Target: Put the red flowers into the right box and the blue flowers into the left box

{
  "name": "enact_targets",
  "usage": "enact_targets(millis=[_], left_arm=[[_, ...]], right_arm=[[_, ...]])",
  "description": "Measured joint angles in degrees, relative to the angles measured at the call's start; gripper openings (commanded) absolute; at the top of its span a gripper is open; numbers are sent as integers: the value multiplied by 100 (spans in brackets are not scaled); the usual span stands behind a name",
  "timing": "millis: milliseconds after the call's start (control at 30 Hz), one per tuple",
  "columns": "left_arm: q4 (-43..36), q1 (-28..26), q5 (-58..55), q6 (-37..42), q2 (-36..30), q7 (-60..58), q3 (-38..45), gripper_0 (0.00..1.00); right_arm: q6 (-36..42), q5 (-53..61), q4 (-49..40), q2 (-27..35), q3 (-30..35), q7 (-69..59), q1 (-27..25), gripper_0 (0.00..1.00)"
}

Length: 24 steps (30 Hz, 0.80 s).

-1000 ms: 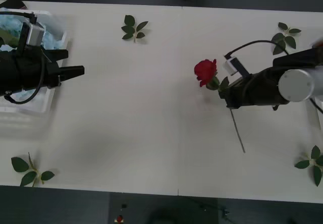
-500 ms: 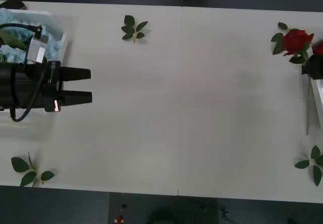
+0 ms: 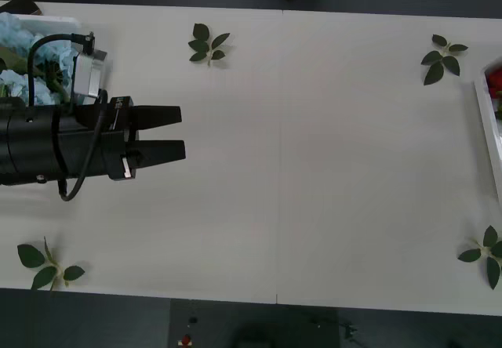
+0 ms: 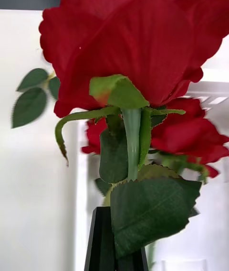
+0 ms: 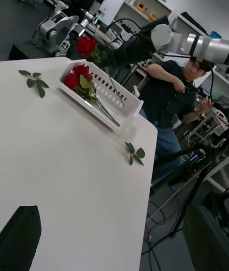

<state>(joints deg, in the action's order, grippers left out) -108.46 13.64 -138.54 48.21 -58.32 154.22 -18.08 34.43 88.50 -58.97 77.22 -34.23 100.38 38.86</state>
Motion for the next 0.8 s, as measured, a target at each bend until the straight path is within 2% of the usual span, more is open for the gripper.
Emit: enact_targets(millis=[167,433,667,700,733,767,800], left_arm=[[-298,33,0,-539,-1,0,-205,86],[-303,309,0,-649,-5,0,-723,86],[-303,309,0,-649,-5,0,-713,87],[-303,309,0,-649,-6,0,-713,86],[-303,309,0,-649,-6,0,-713,86],[-303,309,0,-649,-6,0,-713,87],[-303,309,0,-649,-6,0,-713,87]], right_arm=[[-191,-730,141,0,0,29,0,0],[-242,-2039,200,0,0,74,0,0],[-277,-2013,248,0,0,75,0,0],[-277,-2013,259,0,0,75,0,3],[-277,-2013,271,0,0,75,0,47],[-277,-2013,286,0,0,75,0,69],[-277,-2012,301,0,0,75,0,100]])
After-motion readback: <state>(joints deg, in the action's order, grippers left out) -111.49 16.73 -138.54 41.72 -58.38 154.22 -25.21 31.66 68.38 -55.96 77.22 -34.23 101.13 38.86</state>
